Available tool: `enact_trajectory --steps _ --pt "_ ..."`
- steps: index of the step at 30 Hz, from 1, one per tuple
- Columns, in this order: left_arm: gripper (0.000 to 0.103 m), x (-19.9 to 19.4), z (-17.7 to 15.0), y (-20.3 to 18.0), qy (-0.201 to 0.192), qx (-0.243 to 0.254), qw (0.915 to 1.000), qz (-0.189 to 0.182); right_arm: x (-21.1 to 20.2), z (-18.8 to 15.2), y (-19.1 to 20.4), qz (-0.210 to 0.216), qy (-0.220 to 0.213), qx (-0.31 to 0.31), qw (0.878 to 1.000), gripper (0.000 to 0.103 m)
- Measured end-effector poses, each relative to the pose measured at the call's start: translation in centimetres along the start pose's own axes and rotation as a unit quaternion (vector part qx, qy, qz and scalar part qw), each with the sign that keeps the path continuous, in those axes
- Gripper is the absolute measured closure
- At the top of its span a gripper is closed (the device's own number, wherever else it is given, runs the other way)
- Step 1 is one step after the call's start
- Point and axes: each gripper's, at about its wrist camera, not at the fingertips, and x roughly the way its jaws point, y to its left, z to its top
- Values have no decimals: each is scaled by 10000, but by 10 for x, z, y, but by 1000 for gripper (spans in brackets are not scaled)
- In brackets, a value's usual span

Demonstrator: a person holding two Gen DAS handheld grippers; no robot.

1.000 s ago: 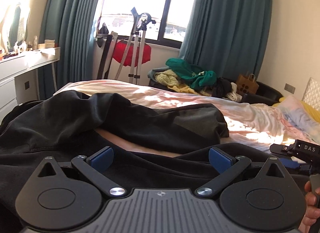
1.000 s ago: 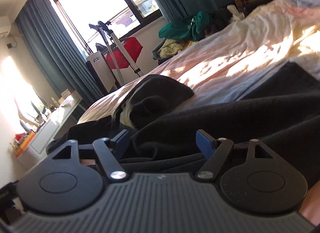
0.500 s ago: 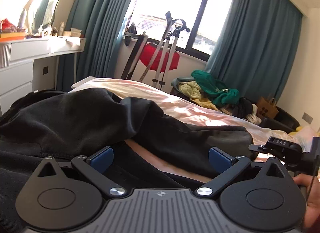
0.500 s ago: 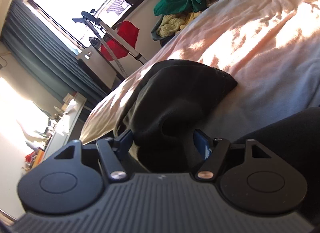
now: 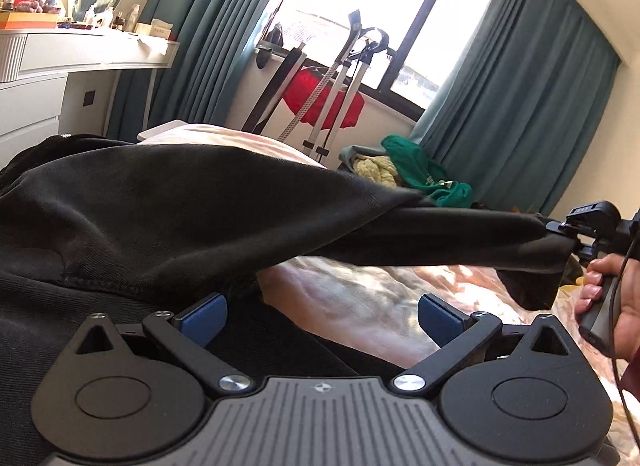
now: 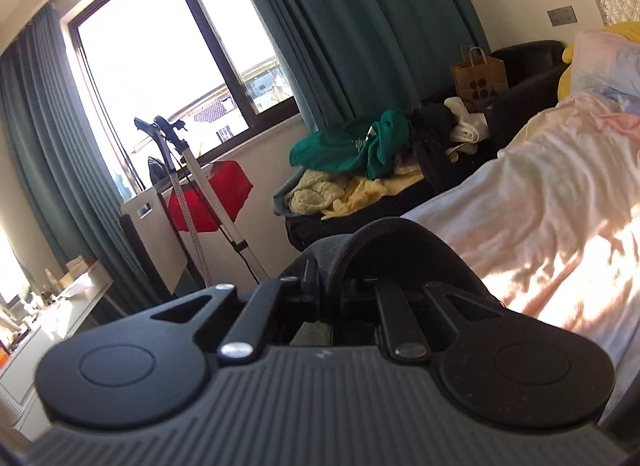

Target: Fold clothes

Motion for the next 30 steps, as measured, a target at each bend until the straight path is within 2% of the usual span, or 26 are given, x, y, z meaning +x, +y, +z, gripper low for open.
enact_trajectory --steps 2,5,7,10,14,16,18,20,23,25,30 --pt "0 0 -1 -4 26 118 9999 -46 -9 -8 -11 -65 78 -344 9994 91" --pt "0 4 -6 -11 99 265 9996 -42 -18 -49 -47 -254 714 -433 9962 91" --pt "0 6 -9 -16 148 361 9992 -37 -19 -81 -77 -380 1304 -108 9907 89" --pt "0 9 -13 -23 222 505 9985 -29 -37 -108 -110 -420 1631 592 9839 83" --pt "0 14 -19 -32 321 697 9971 -18 -70 -95 -104 -412 1448 581 9869 81" --pt "0 14 -24 -38 320 842 9959 -26 -87 -81 -100 -397 1472 554 9868 73" --pt "0 14 -30 -44 315 991 9946 -36 -110 -75 -100 -251 1458 602 9872 49" --pt "0 13 -35 -50 309 1140 9930 -45 -135 -76 -104 -126 1385 589 9885 34" --pt "0 15 -42 -58 304 1309 9909 7 -168 -85 -111 -44 1330 632 9891 33" --pt "0 15 -48 -64 281 1452 9889 167 -179 -92 -114 -45 1303 674 9892 33" --pt "0 17 -61 -75 272 1898 9800 528 -166 -94 -119 -210 1432 814 9861 33"
